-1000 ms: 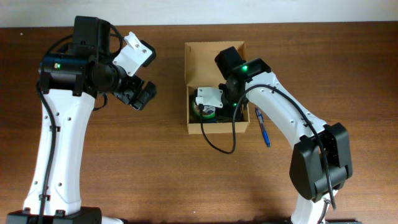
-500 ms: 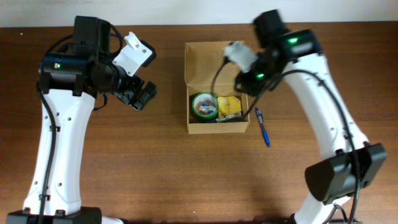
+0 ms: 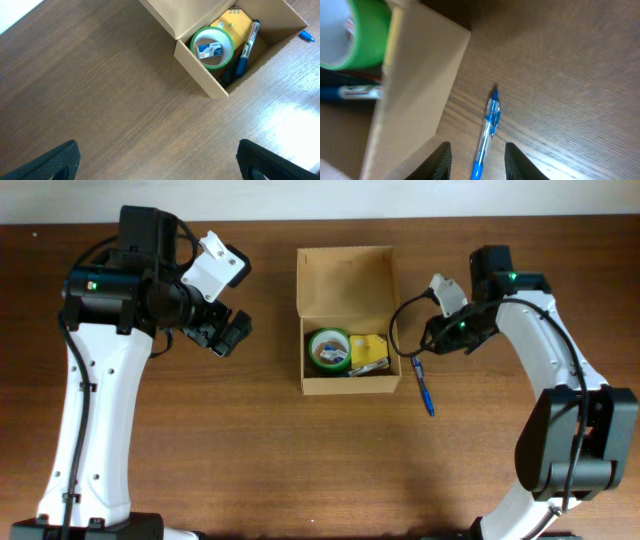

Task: Pack container
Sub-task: 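Move right gripper to the blue pen and grasp it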

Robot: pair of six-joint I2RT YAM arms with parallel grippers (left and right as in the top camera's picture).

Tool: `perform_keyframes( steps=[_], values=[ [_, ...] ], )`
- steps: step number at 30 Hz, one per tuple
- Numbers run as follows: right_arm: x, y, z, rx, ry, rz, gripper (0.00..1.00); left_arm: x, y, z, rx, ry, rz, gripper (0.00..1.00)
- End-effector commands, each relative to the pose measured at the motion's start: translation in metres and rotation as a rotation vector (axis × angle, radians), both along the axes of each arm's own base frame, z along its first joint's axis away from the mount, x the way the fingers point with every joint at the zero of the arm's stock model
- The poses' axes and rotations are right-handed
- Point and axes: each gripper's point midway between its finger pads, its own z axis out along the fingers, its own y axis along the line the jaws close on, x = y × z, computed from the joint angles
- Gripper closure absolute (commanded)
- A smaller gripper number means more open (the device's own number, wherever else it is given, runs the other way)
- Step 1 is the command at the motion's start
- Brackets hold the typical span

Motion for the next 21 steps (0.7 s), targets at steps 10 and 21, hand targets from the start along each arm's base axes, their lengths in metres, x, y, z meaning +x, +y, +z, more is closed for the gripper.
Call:
perform_keyframes(
  steps=[10,21],
  values=[
    [-0.025,0.009,-0.057,0.010,0.046,-0.108,0.64,-0.003,-0.001,0.016,-0.006,-0.051,-0.020,0.00],
    [-0.008,0.009,-0.065,-0.260,-0.045,-0.231,0.63,-0.002,-0.001,0.016,-0.006,-0.052,-0.020,0.00]
  ],
)
